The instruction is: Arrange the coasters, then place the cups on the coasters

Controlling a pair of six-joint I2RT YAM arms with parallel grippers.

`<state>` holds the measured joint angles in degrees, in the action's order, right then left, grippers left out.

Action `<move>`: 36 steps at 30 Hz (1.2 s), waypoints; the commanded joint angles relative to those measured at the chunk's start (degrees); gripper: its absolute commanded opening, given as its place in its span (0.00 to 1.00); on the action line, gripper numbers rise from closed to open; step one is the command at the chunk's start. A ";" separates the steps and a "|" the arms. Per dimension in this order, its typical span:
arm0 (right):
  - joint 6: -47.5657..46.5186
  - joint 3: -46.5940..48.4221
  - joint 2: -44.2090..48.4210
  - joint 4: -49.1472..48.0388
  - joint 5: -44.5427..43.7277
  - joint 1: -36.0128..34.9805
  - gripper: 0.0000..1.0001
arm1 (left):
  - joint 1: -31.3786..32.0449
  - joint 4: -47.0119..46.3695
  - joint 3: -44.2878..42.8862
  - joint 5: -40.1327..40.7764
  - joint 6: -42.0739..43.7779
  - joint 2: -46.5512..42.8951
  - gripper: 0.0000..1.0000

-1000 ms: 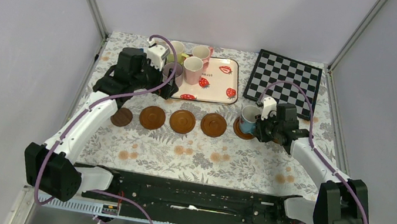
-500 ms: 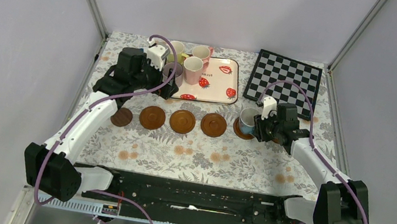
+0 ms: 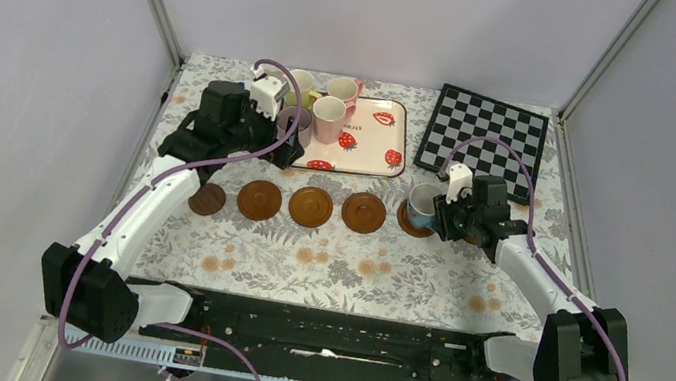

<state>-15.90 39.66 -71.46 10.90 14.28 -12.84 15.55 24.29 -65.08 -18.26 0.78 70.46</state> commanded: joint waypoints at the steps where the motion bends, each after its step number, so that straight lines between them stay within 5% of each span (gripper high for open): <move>1: -0.55 1.26 0.53 -0.83 -2.11 0.59 0.39 | -0.35 -1.97 -0.21 -1.11 -0.62 -1.64 0.99; 7: -0.73 1.35 0.54 -0.75 -0.69 0.71 0.43 | -0.35 -1.97 -0.20 -1.12 -0.62 -1.57 0.99; 13: -1.50 2.76 1.82 1.66 2.58 0.71 0.70 | -0.35 -1.46 -0.59 -1.51 -0.51 -1.60 0.99; 19: -0.01 7.73 2.93 5.59 6.80 0.57 0.80 | -0.35 1.41 -2.59 -2.51 0.10 -0.10 0.99; 29: 2.16 26.62 -7.93 7.50 4.34 -2.00 0.78 | -1.27 5.06 -4.04 -2.00 -0.25 -0.57 0.99; 36: 8.03 43.00 -20.75 5.90 -1.23 -9.63 0.71 | -9.53 6.00 -2.19 -6.44 -2.46 -4.50 0.99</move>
<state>-12.36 76.03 -87.64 17.74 16.08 -18.50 10.66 30.87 -66.50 -20.95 0.56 70.15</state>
